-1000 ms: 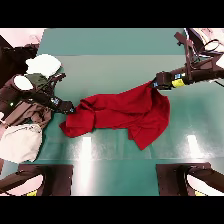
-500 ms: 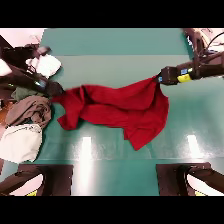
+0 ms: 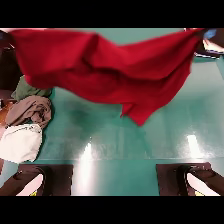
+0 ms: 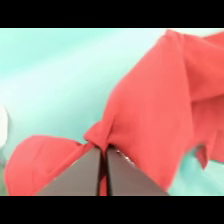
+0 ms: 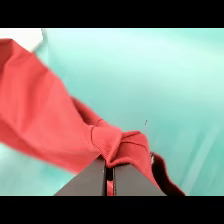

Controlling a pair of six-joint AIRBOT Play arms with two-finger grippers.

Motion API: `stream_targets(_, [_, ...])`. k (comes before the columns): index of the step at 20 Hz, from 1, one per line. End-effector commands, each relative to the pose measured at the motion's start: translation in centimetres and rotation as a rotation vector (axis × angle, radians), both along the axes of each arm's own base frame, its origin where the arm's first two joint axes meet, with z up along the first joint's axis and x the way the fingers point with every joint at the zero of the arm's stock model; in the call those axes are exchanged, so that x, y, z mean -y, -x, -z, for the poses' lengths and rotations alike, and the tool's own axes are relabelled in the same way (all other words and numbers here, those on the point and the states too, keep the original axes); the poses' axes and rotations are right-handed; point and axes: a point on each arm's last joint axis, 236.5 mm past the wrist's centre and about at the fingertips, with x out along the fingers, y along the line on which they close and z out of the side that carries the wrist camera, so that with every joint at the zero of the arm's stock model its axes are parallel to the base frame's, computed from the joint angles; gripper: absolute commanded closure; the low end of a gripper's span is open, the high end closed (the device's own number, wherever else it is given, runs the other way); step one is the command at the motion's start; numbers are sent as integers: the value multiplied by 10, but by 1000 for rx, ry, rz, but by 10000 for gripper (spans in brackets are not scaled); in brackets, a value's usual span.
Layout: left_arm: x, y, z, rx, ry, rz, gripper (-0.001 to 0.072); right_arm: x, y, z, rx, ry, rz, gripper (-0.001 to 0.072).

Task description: Fold the shirts.

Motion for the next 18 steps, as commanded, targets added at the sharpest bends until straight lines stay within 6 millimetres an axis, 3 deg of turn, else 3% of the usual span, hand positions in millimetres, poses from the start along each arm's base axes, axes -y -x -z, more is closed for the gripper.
stream_targets(1, [1,69,-95,261,51,-2,685,16,57,-90,279,-2,45,695])
stream_targets(3, [12,95,-119,339,88,48,686,25,86,-121,378,5,81,695])
stream_targets(4, [19,103,-121,344,103,80,686,31,95,-128,402,13,105,696])
stream_targets(6, [22,92,-104,285,106,90,686,46,94,-123,365,20,170,696])
stream_targets(7, [20,75,-86,224,102,76,686,55,83,-107,298,23,204,696])
stream_targets(9, [19,29,-21,20,96,63,686,69,55,-56,94,16,239,696])
stream_targets(12, [23,-30,120,-399,88,65,685,81,10,48,-296,19,215,696])
stream_targets(15, [24,-70,253,-710,95,46,684,78,-37,148,-565,24,154,696])
stream_targets(18, [23,-102,352,-892,100,16,684,69,-84,230,-663,3,139,695])
